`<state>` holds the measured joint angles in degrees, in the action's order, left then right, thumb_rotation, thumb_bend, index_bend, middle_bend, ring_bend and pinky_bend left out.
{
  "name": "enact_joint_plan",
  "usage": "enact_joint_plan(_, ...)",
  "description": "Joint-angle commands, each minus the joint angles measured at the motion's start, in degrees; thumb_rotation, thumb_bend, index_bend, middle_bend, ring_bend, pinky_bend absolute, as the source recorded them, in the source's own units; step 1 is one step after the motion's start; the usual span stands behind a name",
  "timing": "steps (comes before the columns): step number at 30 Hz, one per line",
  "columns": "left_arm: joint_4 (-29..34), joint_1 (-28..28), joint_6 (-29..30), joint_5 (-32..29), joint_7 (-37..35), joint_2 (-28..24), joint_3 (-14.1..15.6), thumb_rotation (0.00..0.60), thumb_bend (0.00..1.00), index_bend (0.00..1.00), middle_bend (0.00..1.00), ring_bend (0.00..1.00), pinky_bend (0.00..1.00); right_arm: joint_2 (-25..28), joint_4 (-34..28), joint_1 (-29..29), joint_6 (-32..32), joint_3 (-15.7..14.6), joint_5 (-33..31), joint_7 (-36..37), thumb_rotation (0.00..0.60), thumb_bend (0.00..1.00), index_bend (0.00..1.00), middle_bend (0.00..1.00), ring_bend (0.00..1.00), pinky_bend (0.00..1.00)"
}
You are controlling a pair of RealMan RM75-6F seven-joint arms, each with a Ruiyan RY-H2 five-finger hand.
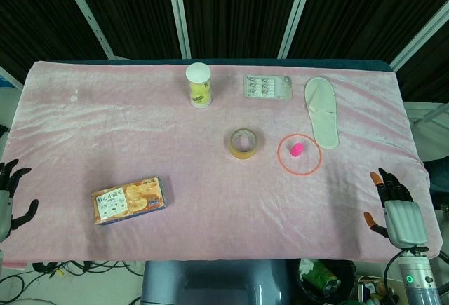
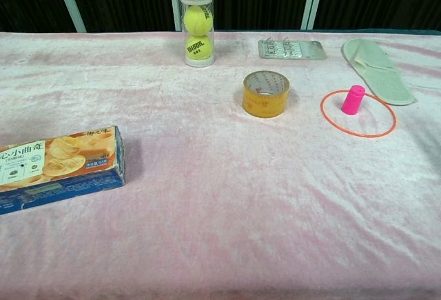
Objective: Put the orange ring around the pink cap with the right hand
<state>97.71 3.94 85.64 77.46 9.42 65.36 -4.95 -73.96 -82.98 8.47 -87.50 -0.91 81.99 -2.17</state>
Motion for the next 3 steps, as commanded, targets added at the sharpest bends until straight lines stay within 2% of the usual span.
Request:
enact_joint_plan(1, 0.0, -0.1, 0.1, 0.1, 0.0, 0.0, 0.0, 0.600, 0.34, 0.20, 0.07, 0.00, 0.00, -0.2, -0.1, -0.6, -1.1, 0.3, 0.6, -0.3, 0.600, 0.22, 0.00, 0.00, 0.00, 0.16)
enact_joint_plan(3, 0.0, -0.1, 0.1, 0.0, 0.1, 0.0, 0.1, 0.600, 0.34, 0.20, 0.07, 0.00, 0.00, -0.1, -0.6, -1.0, -1.8, 0.5, 1.0, -0.2, 0.600, 0.22, 0.00, 0.00, 0.00, 0.16)
